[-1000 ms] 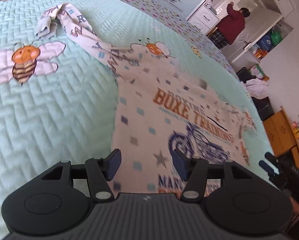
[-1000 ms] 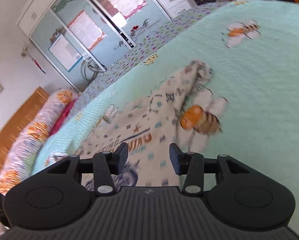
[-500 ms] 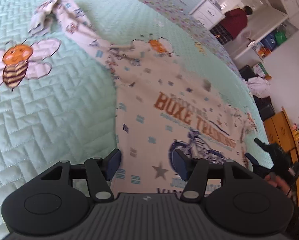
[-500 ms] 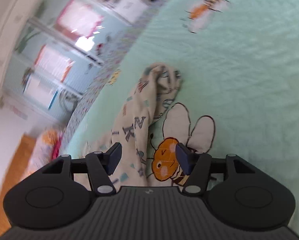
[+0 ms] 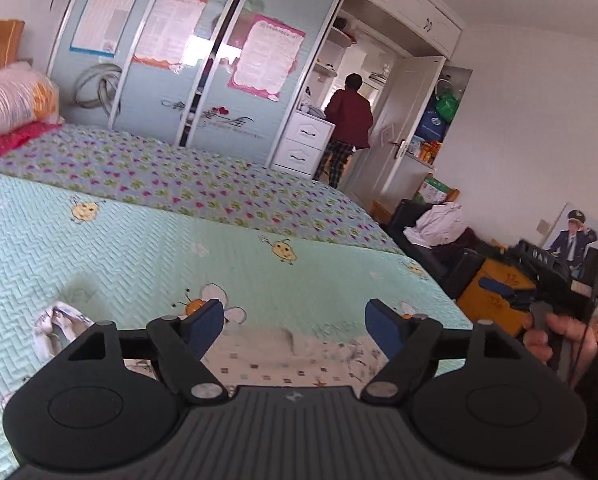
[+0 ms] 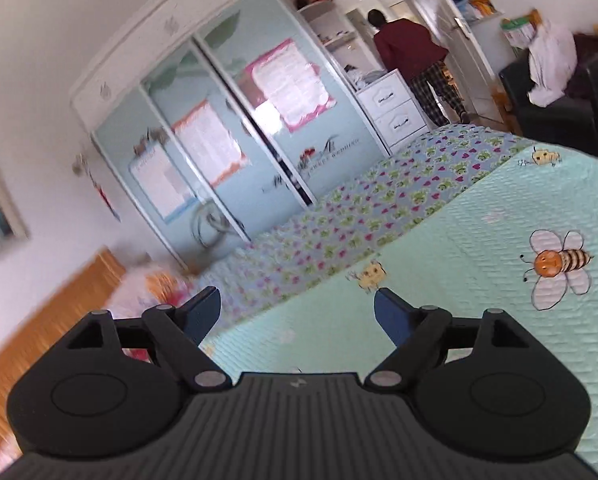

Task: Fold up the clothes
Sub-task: 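Lift both open grippers up and back away from the T-shirt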

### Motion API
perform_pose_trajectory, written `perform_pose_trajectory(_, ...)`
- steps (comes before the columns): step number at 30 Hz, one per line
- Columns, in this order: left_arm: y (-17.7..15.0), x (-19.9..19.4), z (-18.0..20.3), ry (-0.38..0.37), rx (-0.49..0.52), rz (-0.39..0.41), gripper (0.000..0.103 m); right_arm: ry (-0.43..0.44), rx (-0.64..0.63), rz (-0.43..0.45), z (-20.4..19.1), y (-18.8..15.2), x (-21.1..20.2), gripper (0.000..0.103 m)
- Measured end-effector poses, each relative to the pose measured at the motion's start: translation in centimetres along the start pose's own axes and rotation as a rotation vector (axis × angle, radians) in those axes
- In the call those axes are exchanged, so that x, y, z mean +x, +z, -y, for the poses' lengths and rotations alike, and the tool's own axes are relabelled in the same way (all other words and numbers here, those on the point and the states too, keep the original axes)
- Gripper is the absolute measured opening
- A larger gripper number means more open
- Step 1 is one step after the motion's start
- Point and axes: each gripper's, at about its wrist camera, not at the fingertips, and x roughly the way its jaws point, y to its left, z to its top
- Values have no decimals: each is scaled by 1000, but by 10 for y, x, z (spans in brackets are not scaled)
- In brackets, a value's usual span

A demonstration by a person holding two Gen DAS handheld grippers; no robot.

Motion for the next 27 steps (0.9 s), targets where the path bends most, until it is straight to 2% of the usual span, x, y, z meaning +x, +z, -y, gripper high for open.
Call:
perform_pose_trajectory(2,-14,13,-2,-2,-28,-41,81,-13,19,-43,8,-21,6,84)
perform_pose_trajectory(4,-36,29,-8,13,-65,-103,81,-87,16,-110,14,-41,15,84)
perform_pose_trajectory(8,-70,41,-13,17,-114,-161,80,-253,-85,-191,3,-74,22,84)
perform_pose_trajectory(11,-82,43,-11,17,-113,-188,80,-293,-142,-198,-10,-88,16,84)
perform_pose_trajectory(14,-85,44,-7,15,-96,-200,80,-268,-165,-202,-21,-95,6,84)
perform_pose_trajectory(27,-76,26,-9,41,-85,-158,81,-251,-230,-201,-51,-102,-8,84)
